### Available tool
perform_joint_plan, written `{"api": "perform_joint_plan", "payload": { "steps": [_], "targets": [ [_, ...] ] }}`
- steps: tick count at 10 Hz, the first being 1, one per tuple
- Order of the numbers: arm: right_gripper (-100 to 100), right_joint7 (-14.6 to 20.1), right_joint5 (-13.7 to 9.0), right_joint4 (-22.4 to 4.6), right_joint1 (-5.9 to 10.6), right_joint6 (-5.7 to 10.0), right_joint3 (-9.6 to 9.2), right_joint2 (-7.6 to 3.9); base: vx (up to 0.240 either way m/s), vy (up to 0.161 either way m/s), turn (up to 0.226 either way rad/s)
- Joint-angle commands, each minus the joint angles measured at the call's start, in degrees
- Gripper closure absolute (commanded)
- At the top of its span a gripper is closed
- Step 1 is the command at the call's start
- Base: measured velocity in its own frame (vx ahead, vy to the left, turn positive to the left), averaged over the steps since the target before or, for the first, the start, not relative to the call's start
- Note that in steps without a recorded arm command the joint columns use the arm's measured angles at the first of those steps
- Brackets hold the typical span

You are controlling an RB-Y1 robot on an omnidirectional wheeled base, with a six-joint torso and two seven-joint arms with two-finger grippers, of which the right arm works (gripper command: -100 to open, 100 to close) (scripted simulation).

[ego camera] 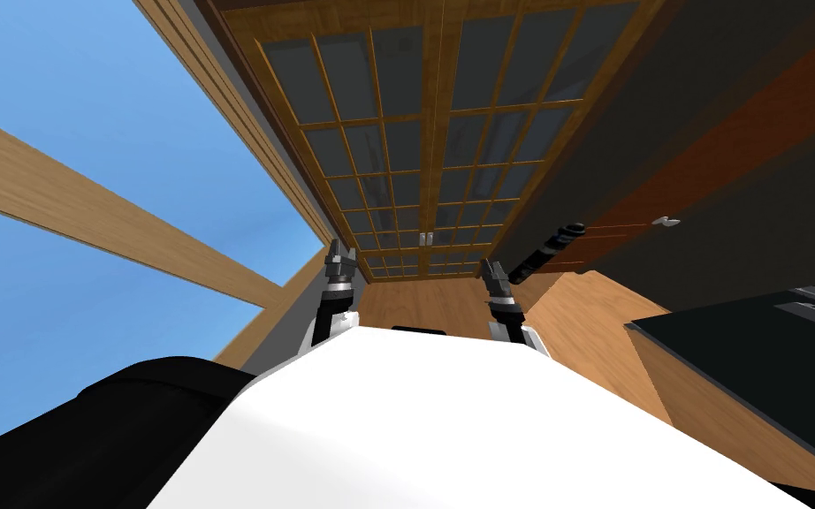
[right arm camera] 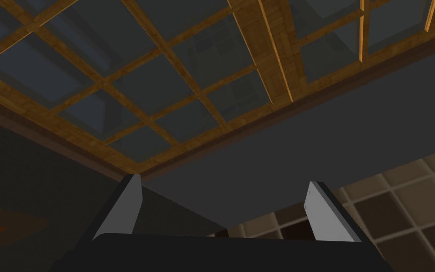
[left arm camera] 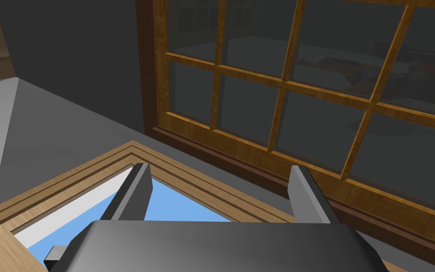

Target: Pull the door open

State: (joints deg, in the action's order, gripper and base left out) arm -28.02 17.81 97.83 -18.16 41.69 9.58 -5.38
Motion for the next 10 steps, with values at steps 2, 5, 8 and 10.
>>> {"api": "perform_joint_plan", "payload": {
  "steps": [2,5,8,10],
  "targets": [
    [-100,-2.1,2.0,-3.4,1.08,0.96,0.77,0.01,0.087,0.041,-0.027],
    [-100,-5.2,5.1,-8.3,2.68,2.16,1.88,0.13,0.104,0.058,-0.035],
    [-100,-7.5,7.4,-12.0,3.88,3.06,2.71,0.33,0.115,0.056,-0.035],
    [-100,-9.1,9.0,-14.5,4.68,3.66,3.26,0.48,0.097,0.049,-0.033]
  ]
}}
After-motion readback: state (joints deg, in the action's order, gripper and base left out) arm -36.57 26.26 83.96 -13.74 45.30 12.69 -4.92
